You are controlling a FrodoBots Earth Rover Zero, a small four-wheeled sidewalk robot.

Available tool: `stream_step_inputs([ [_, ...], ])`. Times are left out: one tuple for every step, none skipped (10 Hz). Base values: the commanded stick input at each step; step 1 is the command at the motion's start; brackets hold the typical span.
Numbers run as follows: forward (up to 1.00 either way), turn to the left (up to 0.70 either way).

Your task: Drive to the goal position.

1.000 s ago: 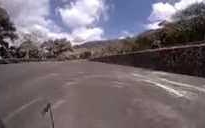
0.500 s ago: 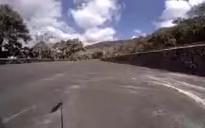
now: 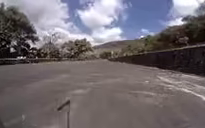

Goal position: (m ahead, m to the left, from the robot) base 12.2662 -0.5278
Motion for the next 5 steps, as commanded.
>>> stream_step_inputs([
  [0.70, 0.00],
  [0.70, 0.00],
  [0.70, 0.00],
  [0.70, 0.00],
  [0.70, 0.00],
])
